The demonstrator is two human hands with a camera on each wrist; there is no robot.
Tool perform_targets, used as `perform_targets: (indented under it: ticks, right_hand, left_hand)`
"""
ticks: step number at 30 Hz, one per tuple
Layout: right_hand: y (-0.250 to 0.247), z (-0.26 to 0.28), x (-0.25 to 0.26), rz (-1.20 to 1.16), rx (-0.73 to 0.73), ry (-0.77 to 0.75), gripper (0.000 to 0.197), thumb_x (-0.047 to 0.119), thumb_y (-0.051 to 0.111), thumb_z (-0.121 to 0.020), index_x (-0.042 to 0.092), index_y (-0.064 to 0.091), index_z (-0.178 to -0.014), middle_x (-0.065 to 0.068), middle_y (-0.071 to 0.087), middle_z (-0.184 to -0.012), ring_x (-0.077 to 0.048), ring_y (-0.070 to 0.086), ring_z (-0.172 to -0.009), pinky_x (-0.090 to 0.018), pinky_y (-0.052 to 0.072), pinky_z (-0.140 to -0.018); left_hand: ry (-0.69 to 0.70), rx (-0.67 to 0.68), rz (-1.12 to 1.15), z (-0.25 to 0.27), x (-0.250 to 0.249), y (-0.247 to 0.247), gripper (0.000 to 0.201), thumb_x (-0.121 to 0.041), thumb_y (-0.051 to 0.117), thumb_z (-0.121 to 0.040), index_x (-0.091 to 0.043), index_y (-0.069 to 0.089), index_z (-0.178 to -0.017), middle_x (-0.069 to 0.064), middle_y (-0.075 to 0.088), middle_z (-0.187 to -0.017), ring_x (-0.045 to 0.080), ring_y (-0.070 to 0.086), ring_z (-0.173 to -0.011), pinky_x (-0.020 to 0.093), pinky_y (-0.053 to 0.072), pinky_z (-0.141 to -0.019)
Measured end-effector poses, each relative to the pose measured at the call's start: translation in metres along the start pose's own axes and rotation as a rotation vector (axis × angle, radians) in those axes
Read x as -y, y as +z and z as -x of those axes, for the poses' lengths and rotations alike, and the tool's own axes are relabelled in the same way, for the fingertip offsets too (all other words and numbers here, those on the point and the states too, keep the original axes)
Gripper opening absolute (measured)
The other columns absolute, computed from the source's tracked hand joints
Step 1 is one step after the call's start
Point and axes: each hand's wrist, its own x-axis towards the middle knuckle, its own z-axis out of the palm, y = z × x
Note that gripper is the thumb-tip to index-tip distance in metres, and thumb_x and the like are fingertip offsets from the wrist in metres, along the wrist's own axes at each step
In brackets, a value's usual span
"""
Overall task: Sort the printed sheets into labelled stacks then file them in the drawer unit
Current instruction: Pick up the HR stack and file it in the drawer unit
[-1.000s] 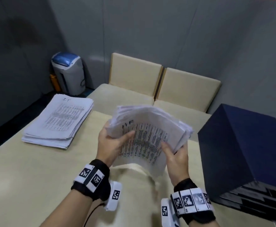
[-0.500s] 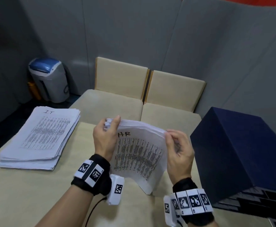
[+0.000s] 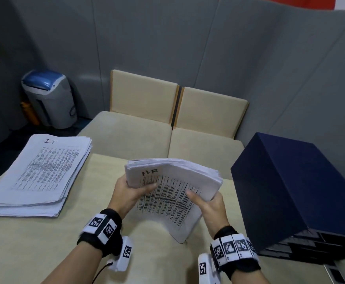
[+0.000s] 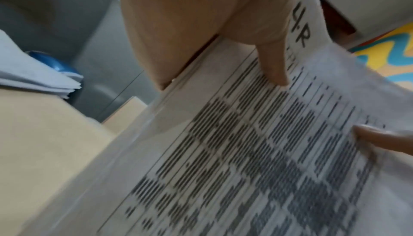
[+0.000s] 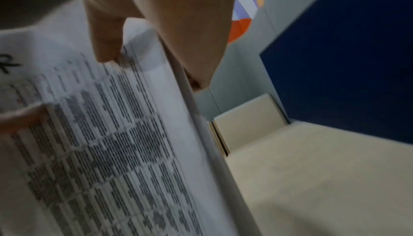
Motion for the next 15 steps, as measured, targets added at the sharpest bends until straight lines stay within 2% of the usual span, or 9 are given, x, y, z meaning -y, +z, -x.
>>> perform_targets:
  ticks: [2,3,5,7,9,11,13,14,15]
  right_hand:
    - [0.004,-0.001,-0.004,-0.084,-0.034,0.065,0.036,0.006,0.081,-0.081,0.002,0.068,-0.115,-0.017,0.077,-0.107,-0.037,0.072,-0.106,-0.047,0.060,-0.092]
    - [0.007,-0.002,-0.003,-0.113,-0.055,0.066,0.032,0.003,0.077,-0.085,0.000,0.068,-0.116,-0.017,0.077,-0.107,-0.036,0.073,-0.104,-0.045,0.061,-0.090]
    - [0.007,-0.005,-0.003,-0.134,-0.103,0.033,0.036,0.008,0.077,-0.084,0.002,0.067,-0.119,-0.015,0.077,-0.108,-0.031,0.073,-0.103,-0.043,0.060,-0.089]
    - [0.005,-0.006,-0.008,-0.138,-0.146,0.029,0.044,0.011,0.081,-0.080,0.005,0.066,-0.121,-0.012,0.077,-0.109,-0.027,0.073,-0.103,-0.043,0.059,-0.091]
    - [0.002,-0.004,-0.020,-0.095,-0.107,0.084,0.047,0.004,0.081,-0.079,0.008,0.064,-0.123,-0.010,0.076,-0.111,-0.025,0.073,-0.104,-0.039,0.059,-0.089]
    - [0.000,-0.002,-0.032,0.006,-0.042,0.181,0.042,-0.003,0.079,-0.079,0.011,0.065,-0.116,-0.006,0.077,-0.108,-0.023,0.073,-0.103,-0.028,0.059,-0.081]
    - [-0.004,-0.002,-0.038,0.094,-0.026,0.231,0.028,-0.005,0.076,-0.083,0.013,0.069,-0.104,-0.003,0.078,-0.101,-0.019,0.074,-0.096,-0.017,0.057,-0.068]
    - [-0.008,-0.003,-0.040,0.111,-0.029,0.240,0.024,-0.004,0.074,-0.086,0.014,0.069,-0.101,-0.003,0.079,-0.100,-0.017,0.074,-0.093,-0.016,0.056,-0.066]
    - [-0.012,-0.003,-0.039,0.116,-0.038,0.246,0.021,-0.002,0.073,-0.087,0.013,0.070,-0.102,-0.004,0.079,-0.102,-0.015,0.075,-0.093,-0.017,0.056,-0.066]
  left_hand:
    - [-0.017,-0.039,0.017,0.005,0.003,0.005,0.051,-0.026,0.095,-0.056,-0.012,0.074,-0.100,0.006,0.077,-0.093,0.022,0.070,-0.087,0.031,0.058,-0.071]
    - [-0.011,-0.056,0.043,0.007,0.000,0.010,0.043,-0.024,0.090,-0.060,-0.010,0.074,-0.098,0.006,0.077,-0.091,0.020,0.070,-0.085,0.029,0.058,-0.069]
    - [0.016,-0.088,0.084,0.011,-0.003,0.019,0.037,-0.019,0.085,-0.067,-0.006,0.072,-0.099,0.007,0.077,-0.092,0.021,0.073,-0.085,0.028,0.059,-0.068]
    - [0.034,-0.130,0.077,0.012,0.004,0.023,0.046,-0.018,0.090,-0.069,-0.007,0.067,-0.107,0.008,0.076,-0.097,0.019,0.072,-0.088,0.033,0.060,-0.072]
    - [0.001,-0.133,0.052,0.012,0.023,0.020,0.063,-0.024,0.092,-0.065,-0.010,0.057,-0.116,0.009,0.071,-0.106,0.020,0.070,-0.096,0.039,0.060,-0.078]
    - [-0.053,-0.058,0.001,0.012,0.042,0.015,0.056,-0.020,0.089,-0.072,-0.013,0.058,-0.119,0.007,0.072,-0.108,0.022,0.070,-0.101,0.037,0.060,-0.080]
    - [-0.047,-0.022,-0.122,0.010,0.051,0.011,0.022,-0.014,0.079,-0.082,-0.015,0.070,-0.103,-0.002,0.077,-0.093,0.021,0.071,-0.093,0.023,0.057,-0.073]
    - [-0.032,-0.026,-0.171,0.009,0.050,0.010,0.008,-0.012,0.076,-0.085,-0.018,0.073,-0.090,-0.005,0.076,-0.082,0.019,0.069,-0.084,0.018,0.054,-0.068]
    - [-0.014,-0.025,-0.208,0.008,0.046,0.010,0.013,-0.012,0.074,-0.087,-0.022,0.074,-0.078,-0.006,0.073,-0.073,0.016,0.065,-0.075,0.016,0.051,-0.063]
